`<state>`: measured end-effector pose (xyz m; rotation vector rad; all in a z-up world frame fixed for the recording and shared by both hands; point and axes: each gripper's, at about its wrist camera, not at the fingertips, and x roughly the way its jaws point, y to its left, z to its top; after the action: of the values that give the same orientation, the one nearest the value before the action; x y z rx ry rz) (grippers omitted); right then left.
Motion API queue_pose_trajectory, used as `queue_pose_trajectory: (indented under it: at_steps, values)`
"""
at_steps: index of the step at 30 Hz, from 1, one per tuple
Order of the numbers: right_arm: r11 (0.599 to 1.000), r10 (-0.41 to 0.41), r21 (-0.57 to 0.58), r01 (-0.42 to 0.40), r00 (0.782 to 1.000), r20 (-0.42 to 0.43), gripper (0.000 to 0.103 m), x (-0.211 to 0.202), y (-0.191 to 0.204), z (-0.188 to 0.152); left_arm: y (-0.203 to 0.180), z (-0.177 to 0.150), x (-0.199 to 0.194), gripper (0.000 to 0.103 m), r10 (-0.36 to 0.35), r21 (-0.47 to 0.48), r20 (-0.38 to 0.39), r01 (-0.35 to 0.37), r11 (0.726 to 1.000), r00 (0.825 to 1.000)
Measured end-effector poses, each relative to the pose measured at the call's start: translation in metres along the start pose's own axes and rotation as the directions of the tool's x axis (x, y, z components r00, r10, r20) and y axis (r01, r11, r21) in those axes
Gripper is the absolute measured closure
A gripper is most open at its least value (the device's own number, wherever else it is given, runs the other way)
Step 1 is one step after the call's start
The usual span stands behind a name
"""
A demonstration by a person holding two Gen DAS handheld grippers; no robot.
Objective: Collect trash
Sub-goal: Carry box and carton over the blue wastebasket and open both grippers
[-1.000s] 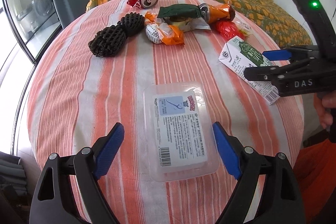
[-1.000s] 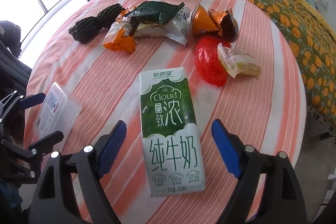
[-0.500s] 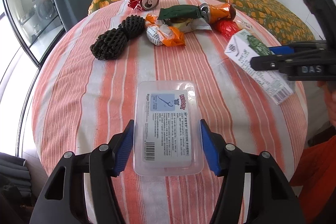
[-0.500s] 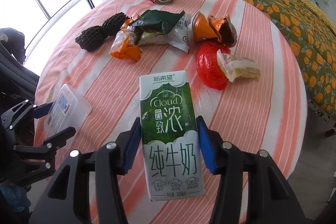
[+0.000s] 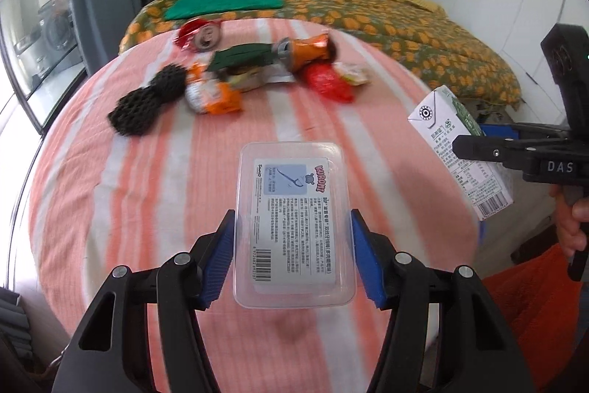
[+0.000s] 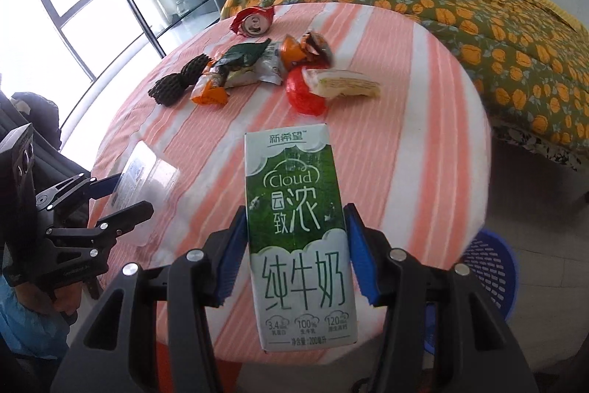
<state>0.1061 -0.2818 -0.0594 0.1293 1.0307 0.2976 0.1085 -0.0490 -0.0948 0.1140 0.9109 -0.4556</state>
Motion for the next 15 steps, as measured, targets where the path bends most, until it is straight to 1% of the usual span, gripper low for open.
queue_pose_trajectory:
  at_steps: [4, 7, 12, 15]
  values:
    - [0.996, -0.051, 0.079, 0.049, 0.998, 0.028, 0.052, -0.023, -0.049, -0.023, -0.047, 0.008, 0.005, 0.044, -0.075, 0.051, 0.002, 0.075, 0.996, 0.997]
    - [0.983, -0.101, 0.155, 0.096, 0.994, 0.028, 0.052, -0.033, -0.093, -0.041, -0.088, 0.013, 0.012, 0.044, -0.143, 0.092, -0.015, 0.144, 0.985, 0.99]
    - [0.948, -0.184, 0.267, 0.175, 0.983, 0.009, 0.052, -0.036, -0.162, -0.074, -0.166, 0.019, 0.03, 0.044, -0.238, 0.176, -0.071, 0.247, 0.953, 0.969]
    - [0.921, -0.216, 0.329, 0.208, 0.976, -0.012, 0.052, -0.032, -0.202, -0.091, -0.213, 0.018, 0.045, 0.044, -0.271, 0.223, -0.111, 0.289, 0.931, 0.956]
